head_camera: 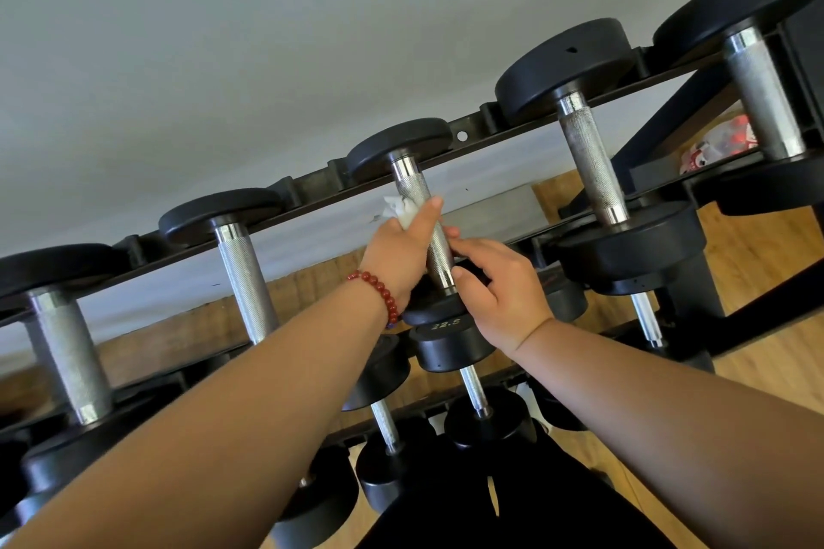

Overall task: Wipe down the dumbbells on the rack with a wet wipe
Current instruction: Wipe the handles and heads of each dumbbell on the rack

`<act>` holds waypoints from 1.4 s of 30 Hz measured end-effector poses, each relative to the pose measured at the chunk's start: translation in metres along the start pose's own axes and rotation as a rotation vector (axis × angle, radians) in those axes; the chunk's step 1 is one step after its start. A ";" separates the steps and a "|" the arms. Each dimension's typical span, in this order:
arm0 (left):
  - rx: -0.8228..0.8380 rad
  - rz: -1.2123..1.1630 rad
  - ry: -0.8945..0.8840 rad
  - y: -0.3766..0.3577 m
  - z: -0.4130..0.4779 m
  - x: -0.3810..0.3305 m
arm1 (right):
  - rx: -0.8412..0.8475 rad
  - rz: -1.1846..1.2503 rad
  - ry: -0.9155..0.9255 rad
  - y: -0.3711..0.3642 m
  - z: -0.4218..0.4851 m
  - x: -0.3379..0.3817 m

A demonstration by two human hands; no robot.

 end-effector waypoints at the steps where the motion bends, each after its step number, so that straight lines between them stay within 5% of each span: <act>1: 0.027 -0.009 0.003 0.002 0.002 -0.002 | 0.002 -0.002 -0.003 0.000 0.000 0.000; 5: 0.054 -0.179 0.014 0.001 0.008 -0.012 | 0.008 -0.004 -0.012 0.000 0.001 -0.001; 10: 0.144 0.199 0.008 0.011 0.004 0.011 | -0.007 0.009 0.000 0.000 0.000 -0.001; 15: 0.115 -0.176 0.049 0.000 0.007 -0.007 | -0.002 0.021 -0.007 0.000 0.000 -0.001; 21: 0.138 0.501 0.015 0.012 -0.012 0.006 | -0.021 0.015 0.000 0.001 0.000 0.000; 27: 0.089 -0.077 0.056 0.001 -0.006 -0.007 | -0.019 0.008 0.009 -0.001 0.000 0.000; 33: 0.155 0.696 -0.041 0.012 -0.024 0.012 | -0.059 0.008 -0.013 0.002 -0.003 0.002; 40: 0.141 0.370 0.004 0.009 -0.017 0.001 | -0.223 0.191 -0.183 -0.008 -0.026 -0.003; 42: 0.179 0.470 -0.009 0.007 -0.021 0.005 | -0.244 0.220 -0.190 -0.011 -0.028 -0.003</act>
Point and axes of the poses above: each hand's wrist, its own z-axis towards the middle knuckle, its own y-axis out of the back of the hand, x = y × z, the point moved 4 cm from there along z, towards the middle knuckle, and after that the axes turned 6 degrees about y, right-handed, at the moved point
